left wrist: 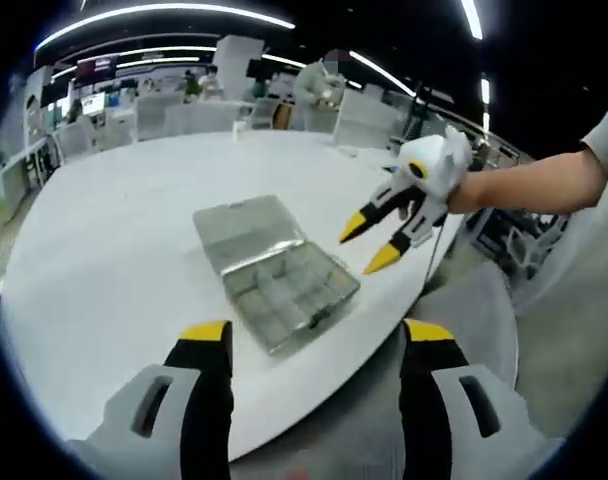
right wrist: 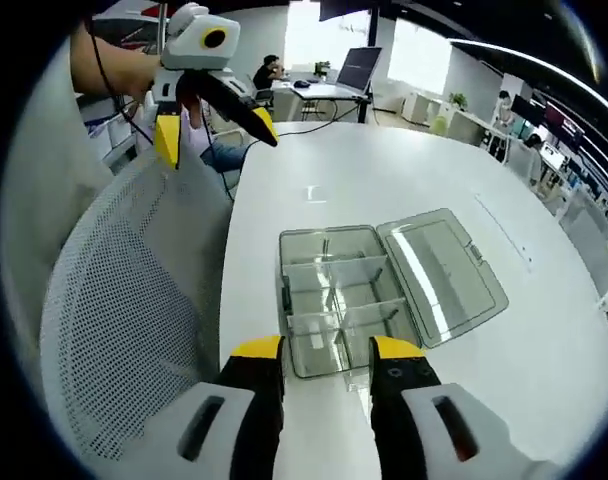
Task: Insert the divider into the dual guide fixture by aligning both edges with the guide slots and pushing it downward to the bottom, including one-sided entry, uneven engagement, binding, and posture correction.
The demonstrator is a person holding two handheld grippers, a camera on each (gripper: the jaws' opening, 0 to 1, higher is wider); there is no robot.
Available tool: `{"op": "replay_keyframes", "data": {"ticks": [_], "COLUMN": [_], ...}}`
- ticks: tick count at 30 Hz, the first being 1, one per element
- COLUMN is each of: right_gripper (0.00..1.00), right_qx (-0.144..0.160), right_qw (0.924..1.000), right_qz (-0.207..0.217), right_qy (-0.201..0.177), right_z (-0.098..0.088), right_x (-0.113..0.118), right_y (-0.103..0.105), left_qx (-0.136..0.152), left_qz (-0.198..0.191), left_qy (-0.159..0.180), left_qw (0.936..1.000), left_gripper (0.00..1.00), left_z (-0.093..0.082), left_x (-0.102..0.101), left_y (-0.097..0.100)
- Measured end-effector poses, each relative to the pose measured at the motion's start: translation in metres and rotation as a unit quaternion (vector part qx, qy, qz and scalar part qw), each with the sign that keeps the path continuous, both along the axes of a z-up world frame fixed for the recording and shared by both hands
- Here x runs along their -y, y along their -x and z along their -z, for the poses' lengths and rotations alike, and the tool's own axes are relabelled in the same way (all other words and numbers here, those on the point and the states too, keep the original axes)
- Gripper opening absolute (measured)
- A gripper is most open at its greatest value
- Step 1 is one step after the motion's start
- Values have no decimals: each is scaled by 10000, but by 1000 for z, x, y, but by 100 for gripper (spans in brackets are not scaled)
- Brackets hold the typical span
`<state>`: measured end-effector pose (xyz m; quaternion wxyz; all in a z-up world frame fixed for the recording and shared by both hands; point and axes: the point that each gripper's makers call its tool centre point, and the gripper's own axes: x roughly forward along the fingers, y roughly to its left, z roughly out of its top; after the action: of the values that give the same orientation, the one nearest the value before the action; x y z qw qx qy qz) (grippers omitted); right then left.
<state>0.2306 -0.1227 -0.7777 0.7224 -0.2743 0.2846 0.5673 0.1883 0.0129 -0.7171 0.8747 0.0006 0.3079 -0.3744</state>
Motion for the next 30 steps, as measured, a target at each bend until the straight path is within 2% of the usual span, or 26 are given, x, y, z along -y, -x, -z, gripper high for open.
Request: {"op": "replay_keyframes", "data": {"ticks": [2,8,10,13,16,19,22,30], "right_gripper": [32,37,40,42,46,50,54,62], "right_qx": [3,35,57,51,207,89,27,-76], "right_qw": [9995,9980,9981,9965,9970,9942,9934,9873], "right_qz": [178,277,302,434,466,710,845,1239], "right_qy": [-264,-558,-525,-706,-582,-801,-775,-994], "right_z": [-6,-11,-9,-13,-12,-16,-14,-18], "right_x": [-1,2,6,9,13,15,17,28], "right_y": [3,13,15,17,18,21,23,25], "left_qx": [10,38,45,55,47,30,1,-10], "left_qz": [-2,-69,-108,-191,-251,-285,-299,-403], "left_qy": [-34,-121,-144,-188,-235,-277,-373,-538], "left_qw": [10000,9999,9998,9996,9994,9992,9989,9977], "left_gripper": [66,66,66,66,66,66,66,68], "left_z": [0,1,1,3,7,12,16,22], "left_x": [0,0,1,2,3,5,5,1], "left_y": [0,-2,-3,-5,-5,-4,-4,-14]}}
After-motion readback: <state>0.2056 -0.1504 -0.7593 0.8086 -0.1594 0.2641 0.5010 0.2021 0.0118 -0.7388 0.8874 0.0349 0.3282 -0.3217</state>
